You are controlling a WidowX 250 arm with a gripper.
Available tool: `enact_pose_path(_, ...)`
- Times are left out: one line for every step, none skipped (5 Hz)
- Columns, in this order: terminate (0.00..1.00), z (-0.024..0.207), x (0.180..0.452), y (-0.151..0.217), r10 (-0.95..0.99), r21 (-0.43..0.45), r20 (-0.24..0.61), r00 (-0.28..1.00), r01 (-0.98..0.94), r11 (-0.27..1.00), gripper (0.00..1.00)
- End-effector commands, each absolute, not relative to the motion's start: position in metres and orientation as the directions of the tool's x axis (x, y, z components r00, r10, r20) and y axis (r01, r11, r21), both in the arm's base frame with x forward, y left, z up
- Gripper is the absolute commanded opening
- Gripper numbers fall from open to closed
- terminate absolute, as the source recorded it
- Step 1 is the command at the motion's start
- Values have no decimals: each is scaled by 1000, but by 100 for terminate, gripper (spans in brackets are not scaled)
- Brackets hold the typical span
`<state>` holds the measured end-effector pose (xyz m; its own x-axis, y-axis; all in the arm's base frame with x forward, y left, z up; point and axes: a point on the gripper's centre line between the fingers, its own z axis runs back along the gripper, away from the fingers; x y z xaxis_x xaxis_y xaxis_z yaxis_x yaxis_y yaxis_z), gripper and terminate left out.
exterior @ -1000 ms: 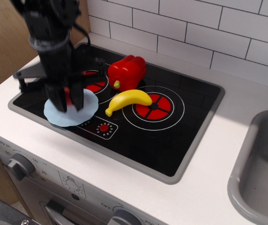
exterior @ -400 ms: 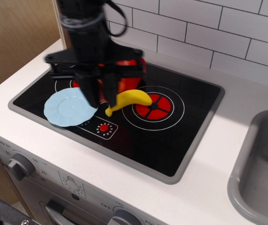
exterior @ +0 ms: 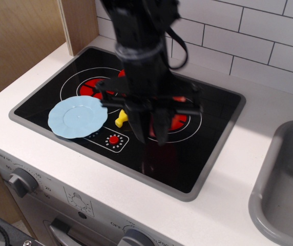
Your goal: Take cup off plate
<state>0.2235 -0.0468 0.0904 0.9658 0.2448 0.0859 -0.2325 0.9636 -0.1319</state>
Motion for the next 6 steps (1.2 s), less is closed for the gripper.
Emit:
enact_pose_path(0,72,231,-64,82,-77,101,992,-74,994,0)
enact_pose_path(0,64,236,-66,55,-79,88,995,-48,996,0)
enact_pose_path(0,69,239,-65,91,-112,79,993,-81,990,100)
enact_pose_path(0,77,241,-63,137,-125,97,986,-125,984,100)
enact_pose_path(0,90,245,-60,206,-81,115,972,-198,977,100)
enact_pose_path(0,110,247,-55,270,-61,144,952,-263,963,100)
